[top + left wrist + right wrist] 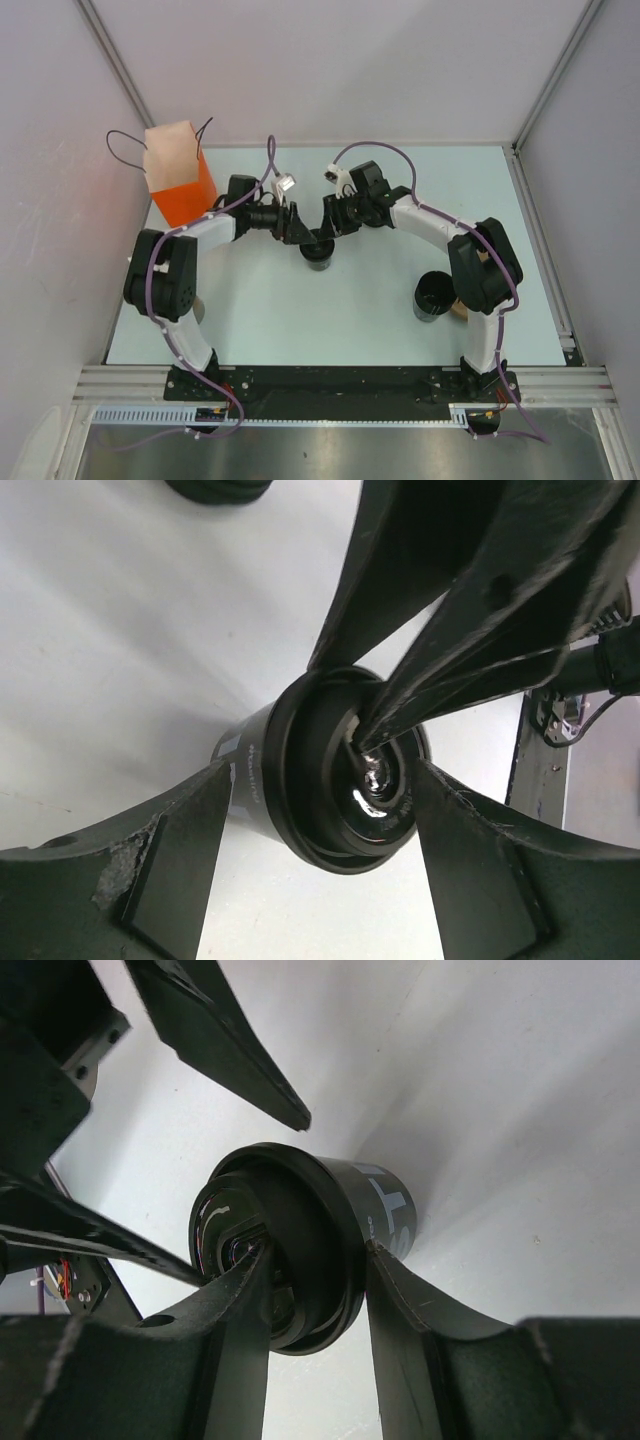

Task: Pack the takeout coffee

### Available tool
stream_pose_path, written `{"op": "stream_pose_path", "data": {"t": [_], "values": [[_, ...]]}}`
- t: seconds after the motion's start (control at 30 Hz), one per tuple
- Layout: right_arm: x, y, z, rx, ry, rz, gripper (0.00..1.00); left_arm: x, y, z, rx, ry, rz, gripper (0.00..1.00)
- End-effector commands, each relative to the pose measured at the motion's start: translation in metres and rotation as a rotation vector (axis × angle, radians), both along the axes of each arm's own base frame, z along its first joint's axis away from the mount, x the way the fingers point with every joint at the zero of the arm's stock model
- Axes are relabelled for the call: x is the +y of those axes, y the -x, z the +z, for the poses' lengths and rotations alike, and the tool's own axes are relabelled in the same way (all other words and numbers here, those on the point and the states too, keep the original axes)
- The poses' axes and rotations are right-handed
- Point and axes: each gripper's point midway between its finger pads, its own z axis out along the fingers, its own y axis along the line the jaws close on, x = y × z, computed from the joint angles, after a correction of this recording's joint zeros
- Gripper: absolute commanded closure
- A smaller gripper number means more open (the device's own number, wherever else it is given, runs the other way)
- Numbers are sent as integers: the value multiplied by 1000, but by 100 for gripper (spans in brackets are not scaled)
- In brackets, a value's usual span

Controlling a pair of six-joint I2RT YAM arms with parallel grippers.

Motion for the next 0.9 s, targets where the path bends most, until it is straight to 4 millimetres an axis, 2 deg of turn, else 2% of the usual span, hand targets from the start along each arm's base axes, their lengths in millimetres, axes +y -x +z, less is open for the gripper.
{"op": "stream_pose_path", "data": {"t": [0.0,0.27,0.5,0.63,0.87], "values": [[-23,6,-37,41,133,-29,59,-6,-1,-9,-4,-15,-23,23],[-25,4,-37,43,127,-32,59,-6,-5,-26,21,-59,3,29],[-28,1,-29,41,103,-34,58,-3,-11,-44,63,-118,37,46],[-27,0,-19,45,58,-24,55,-1,-14,-54,66,-153,41,48],[-28,-3,18,29,-66,5,45,-1,-13,-60,78,-174,37,48]]}}
